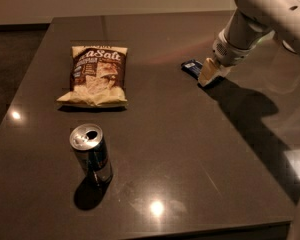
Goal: Move rxbar blueberry near redbull can
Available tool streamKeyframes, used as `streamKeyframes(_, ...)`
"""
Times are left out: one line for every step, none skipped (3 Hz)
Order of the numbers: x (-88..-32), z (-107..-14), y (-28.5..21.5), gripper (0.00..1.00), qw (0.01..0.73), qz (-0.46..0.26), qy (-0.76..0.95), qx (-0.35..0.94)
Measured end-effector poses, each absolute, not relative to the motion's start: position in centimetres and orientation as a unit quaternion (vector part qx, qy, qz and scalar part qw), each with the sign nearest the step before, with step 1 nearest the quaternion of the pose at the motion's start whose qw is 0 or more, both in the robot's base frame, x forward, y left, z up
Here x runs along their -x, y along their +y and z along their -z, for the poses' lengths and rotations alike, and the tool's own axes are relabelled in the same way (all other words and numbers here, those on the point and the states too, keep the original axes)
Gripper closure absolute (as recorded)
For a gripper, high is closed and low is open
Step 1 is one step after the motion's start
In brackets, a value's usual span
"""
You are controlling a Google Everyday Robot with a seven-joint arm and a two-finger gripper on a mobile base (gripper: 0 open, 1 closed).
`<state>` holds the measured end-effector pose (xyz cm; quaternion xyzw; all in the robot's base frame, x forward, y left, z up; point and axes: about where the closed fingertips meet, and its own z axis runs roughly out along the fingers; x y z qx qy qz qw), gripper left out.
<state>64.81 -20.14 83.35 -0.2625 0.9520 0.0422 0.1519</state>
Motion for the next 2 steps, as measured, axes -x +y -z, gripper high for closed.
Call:
streamKeyframes(-64.81, -83.65, -20.14, 0.88, 0.152, -0.042, 0.952, 0.263)
streamKeyframes(-63.85, -84.48, -19.67, 1.0, 0.16, -0.044, 0.941, 0.294)
